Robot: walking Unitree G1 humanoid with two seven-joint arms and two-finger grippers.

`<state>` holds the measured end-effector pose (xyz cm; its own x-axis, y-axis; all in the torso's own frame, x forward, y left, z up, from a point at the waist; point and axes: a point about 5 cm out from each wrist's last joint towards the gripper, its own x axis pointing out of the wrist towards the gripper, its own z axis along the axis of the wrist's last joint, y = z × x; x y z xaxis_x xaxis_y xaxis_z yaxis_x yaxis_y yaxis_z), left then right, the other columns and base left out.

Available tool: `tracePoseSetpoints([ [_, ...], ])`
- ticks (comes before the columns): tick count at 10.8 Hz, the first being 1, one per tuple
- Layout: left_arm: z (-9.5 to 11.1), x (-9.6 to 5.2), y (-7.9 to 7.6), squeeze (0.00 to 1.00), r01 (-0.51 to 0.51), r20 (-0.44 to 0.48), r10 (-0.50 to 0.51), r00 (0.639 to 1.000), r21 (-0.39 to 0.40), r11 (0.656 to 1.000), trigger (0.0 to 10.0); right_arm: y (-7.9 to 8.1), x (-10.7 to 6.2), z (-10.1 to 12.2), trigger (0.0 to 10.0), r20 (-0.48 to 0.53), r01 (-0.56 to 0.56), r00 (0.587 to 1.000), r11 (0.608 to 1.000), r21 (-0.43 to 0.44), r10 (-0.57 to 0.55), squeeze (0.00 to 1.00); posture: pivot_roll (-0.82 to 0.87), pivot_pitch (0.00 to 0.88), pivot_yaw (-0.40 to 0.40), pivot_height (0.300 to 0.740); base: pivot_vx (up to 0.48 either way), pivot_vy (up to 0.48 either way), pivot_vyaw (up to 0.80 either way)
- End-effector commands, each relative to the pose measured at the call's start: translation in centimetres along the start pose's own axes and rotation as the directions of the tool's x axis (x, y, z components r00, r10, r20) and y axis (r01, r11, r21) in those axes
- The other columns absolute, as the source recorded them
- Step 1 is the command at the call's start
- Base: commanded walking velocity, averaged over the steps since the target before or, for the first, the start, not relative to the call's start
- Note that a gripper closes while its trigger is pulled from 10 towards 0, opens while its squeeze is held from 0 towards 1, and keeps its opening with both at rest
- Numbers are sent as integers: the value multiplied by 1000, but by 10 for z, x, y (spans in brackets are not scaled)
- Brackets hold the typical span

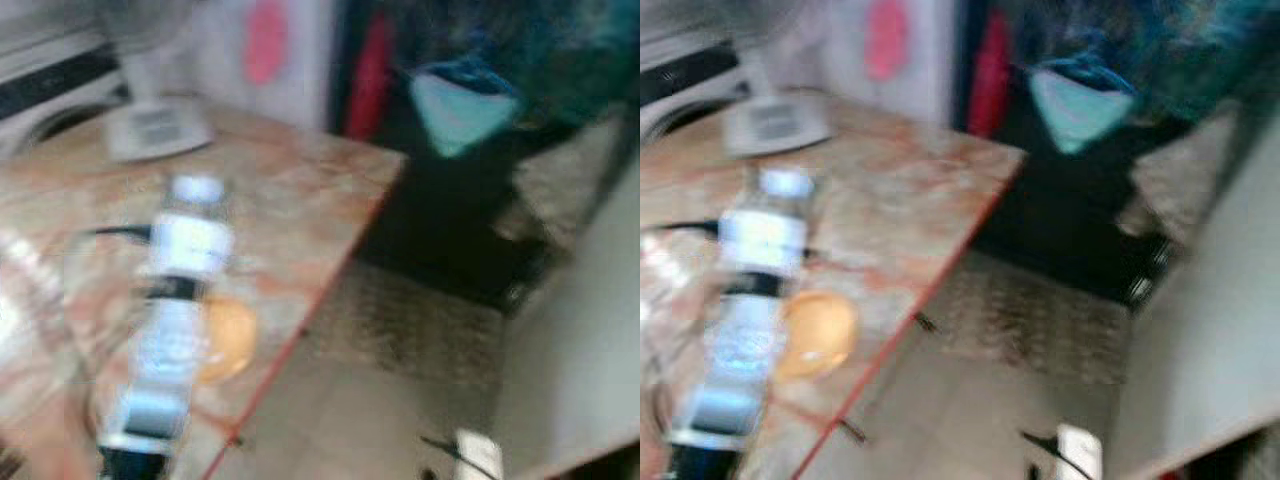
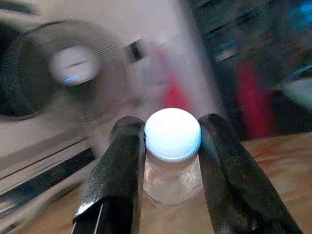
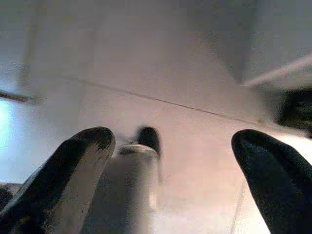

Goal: Restocking fridge

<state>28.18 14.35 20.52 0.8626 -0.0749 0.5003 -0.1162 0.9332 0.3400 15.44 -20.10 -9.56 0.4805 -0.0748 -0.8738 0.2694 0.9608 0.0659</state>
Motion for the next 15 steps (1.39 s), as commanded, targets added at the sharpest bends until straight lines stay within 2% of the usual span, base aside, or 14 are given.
tracePoseSetpoints([
  [1, 5, 2, 9, 0, -23, 31, 23, 999, 8, 1000, 10000, 6, 1, 2, 10000, 8, -17, 1000, 1000, -4, 17, 0, 60, 0, -8, 740, 0, 0, 0],
  [4, 6, 3, 7, 0, -10, 34, 10, 999, 9, 1000, 10000, 6, 1, 2, 10000, 9, -16, 1000, 1000, 1, 16, 0, 59, 0, -7, 740, 0, 0, 0],
  [8, 5, 4, 8, 0, -12, 35, 12, 999, 4, 1000, 10000, 7, 1, 2, 10000, -6, -29, 1000, 999, -41, 29, 0, 59, 0, -5, 740, 0, 0, -780],
  [13, 7, 4, 7, 0, -5, 42, 4, 999, 10, 1000, 10000, 7, 1, 2, 10000, -11, -27, 1000, 999, -39, 26, 0, 60, 0, -3, 740, 0, -48, -679],
  [15, 7, 4, 8, 0, -12, 44, 12, 999, 8, 1000, 10000, 7, 1, 3, 10000, -12, -31, 999, 999, -44, 31, 0, 64, 0, -6, 740, 0, -352, -713],
])
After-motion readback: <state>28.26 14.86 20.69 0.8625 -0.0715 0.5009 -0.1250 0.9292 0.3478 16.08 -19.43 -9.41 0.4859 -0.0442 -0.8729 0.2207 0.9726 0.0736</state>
